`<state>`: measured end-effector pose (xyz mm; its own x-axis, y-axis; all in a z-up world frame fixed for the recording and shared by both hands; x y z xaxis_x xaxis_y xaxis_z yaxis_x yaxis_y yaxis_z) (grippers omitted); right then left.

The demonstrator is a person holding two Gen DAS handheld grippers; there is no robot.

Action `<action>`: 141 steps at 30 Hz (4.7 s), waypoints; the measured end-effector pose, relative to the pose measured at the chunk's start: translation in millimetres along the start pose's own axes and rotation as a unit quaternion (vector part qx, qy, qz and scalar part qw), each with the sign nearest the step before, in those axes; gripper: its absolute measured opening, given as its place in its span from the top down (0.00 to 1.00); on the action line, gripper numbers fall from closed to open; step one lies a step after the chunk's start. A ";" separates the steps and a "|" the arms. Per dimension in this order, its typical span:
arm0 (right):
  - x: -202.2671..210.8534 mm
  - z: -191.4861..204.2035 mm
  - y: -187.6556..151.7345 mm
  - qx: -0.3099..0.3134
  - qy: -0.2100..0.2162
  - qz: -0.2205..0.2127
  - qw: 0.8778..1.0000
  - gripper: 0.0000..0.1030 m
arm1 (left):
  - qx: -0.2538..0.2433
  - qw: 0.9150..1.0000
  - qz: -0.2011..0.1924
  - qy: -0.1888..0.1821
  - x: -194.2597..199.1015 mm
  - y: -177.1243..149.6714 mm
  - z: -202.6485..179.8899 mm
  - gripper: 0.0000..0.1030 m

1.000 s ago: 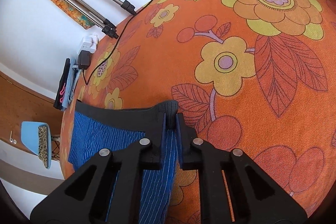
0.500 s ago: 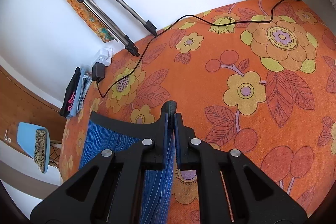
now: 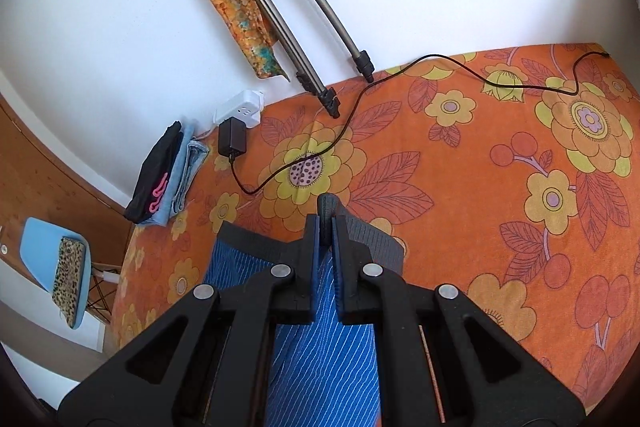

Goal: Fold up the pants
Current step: 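Lift the gripped shorts with the left tool and fold them lengthwise in half, then open the left tool and release the halved shorts onto the bed, then grasp the leg end of the halved shorts with the left tool and fold toward the waistband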

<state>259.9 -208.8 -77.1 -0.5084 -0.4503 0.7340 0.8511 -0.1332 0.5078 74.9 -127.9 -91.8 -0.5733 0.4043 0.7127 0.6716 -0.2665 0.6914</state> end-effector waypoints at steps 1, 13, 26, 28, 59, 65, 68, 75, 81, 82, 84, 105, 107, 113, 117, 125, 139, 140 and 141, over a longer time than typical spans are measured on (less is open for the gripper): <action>-4.5 9.5 0.0 0.005 -0.002 0.002 1.000 0.94 | 0.005 1.000 0.000 0.003 1.9 -2.2 7.9 0.96; -79.6 90.3 -7.7 0.056 -0.037 0.034 0.997 0.94 | 0.081 0.996 0.018 0.025 8.1 -34.4 101.9 0.96; -154.0 137.8 -27.1 0.104 -0.076 0.070 0.989 0.94 | 0.170 0.983 0.060 0.036 -7.5 -77.2 171.0 0.96; -162.1 142.1 -30.2 0.109 -0.078 0.075 0.988 0.94 | 0.183 0.980 0.064 0.034 -7.8 -80.8 177.3 0.96; -159.0 167.6 -25.4 0.140 -0.043 0.056 0.988 0.44 | 0.196 0.974 0.051 0.098 17.6 -72.2 207.5 0.79; -105.2 153.6 -29.5 0.151 -0.028 0.038 0.987 0.40 | 0.186 0.978 0.028 0.087 27.3 -45.1 207.1 0.78; -74.4 135.2 -41.1 0.146 -0.018 0.036 0.988 0.40 | 0.185 0.979 0.025 0.081 26.2 -36.2 204.2 0.73; -20.7 58.8 -91.4 0.079 -0.020 0.045 0.996 0.40 | 0.194 0.979 0.048 0.033 10.8 -24.9 201.2 0.60; -7.9 15.9 -124.3 0.043 -0.025 0.054 0.997 0.40 | 0.214 0.973 0.084 -0.005 -11.8 -25.6 207.7 0.56; -8.1 13.3 -126.8 0.040 -0.021 0.056 0.997 0.40 | 0.220 0.972 0.088 -0.009 -14.7 -26.2 209.7 0.56; -6.8 10.6 -129.8 0.040 -0.014 0.056 0.997 0.40 | 0.231 0.968 0.093 -0.014 -19.4 -26.5 213.6 0.56; -39.9 6.5 -143.3 0.048 -0.011 0.075 0.996 0.40 | 0.174 0.973 0.143 0.045 -65.4 -27.6 218.0 0.59; -47.1 5.5 -146.2 0.042 -0.006 0.086 0.995 0.40 | 0.159 0.975 0.146 0.054 -67.6 -28.5 215.8 0.59; -62.6 6.0 -148.9 0.049 -0.012 0.098 0.994 0.43 | 0.143 0.976 0.153 0.066 -75.3 -32.4 215.9 0.69; -66.0 8.1 -146.1 0.057 -0.015 0.093 0.994 0.44 | 0.135 0.976 0.149 0.078 -75.9 -32.4 216.3 0.75; -74.1 22.6 -149.9 0.092 -0.019 0.094 0.991 0.55 | 0.111 0.979 0.149 0.079 -80.5 -29.7 201.6 0.94; -78.1 27.0 -157.5 0.062 0.033 0.113 0.991 0.89 | 0.163 0.978 0.127 0.041 -76.1 -23.6 200.9 0.96; -77.8 26.4 -157.1 0.056 0.039 0.114 0.991 0.90 | 0.165 0.978 0.124 0.037 -74.2 -21.9 200.6 0.96; -76.6 25.9 -156.4 0.051 0.043 0.114 0.991 0.90 | 0.167 0.978 0.120 0.035 -72.0 -20.3 200.5 0.96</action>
<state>162.3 -130.5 -201.1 -0.2884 -0.5328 0.7956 0.9225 0.0679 0.3799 196.6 23.8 -181.0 -0.4032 0.3011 0.8641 0.9000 -0.0406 0.4341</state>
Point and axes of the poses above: each gripper's, at about its wrist camera, not at the fingertips, and x roughly against the way its jaws point, z to its left, y to its top, the point moved 9 cm from there along -x, roughly the way its jaws point, and after that the axes turned 5 degrees about z, right-handed, at the moved point
